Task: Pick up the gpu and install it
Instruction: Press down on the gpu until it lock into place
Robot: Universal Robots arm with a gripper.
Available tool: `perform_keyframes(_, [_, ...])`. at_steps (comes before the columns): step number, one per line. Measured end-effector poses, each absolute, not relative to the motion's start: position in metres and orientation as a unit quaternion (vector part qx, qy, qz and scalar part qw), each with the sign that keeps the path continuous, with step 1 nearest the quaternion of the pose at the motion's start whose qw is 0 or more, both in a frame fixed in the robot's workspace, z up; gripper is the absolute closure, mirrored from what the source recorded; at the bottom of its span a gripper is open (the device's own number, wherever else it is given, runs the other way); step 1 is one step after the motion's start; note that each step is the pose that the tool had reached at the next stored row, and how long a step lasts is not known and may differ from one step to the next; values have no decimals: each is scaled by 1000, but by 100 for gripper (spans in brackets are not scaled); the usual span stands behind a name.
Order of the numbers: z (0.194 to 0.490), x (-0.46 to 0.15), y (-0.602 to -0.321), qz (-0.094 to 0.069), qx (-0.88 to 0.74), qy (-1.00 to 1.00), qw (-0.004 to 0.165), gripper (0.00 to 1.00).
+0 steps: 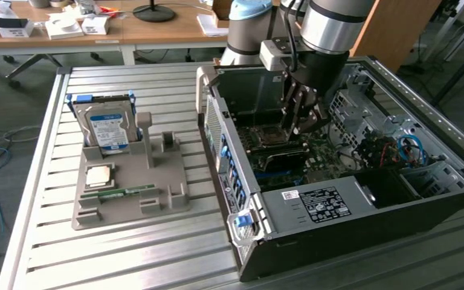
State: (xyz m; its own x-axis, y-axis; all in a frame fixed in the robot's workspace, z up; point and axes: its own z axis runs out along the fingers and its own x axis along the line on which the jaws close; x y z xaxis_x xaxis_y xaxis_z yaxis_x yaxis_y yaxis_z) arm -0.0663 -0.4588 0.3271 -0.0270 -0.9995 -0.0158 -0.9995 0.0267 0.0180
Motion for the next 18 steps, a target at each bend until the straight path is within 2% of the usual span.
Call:
perform_keyframes(8, [327, -66, -459, -12, 698, -716, 1, 62])
perform_keyframes(9, [327, -66, -459, -12, 698, -716, 1, 68])
perform_keyframes(10, [327, -66, -459, -12, 698, -716, 1, 68])
perform_keyframes(12, [327, -66, -459, -12, 698, -716, 1, 80])
perform_keyframes(13, [327, -66, -459, -12, 698, -716, 1, 80])
perform_keyframes(15, [327, -66, -459, -12, 698, -716, 1, 89])
perform_keyframes(18, [327, -66, -459, -12, 698, -716, 1, 89])
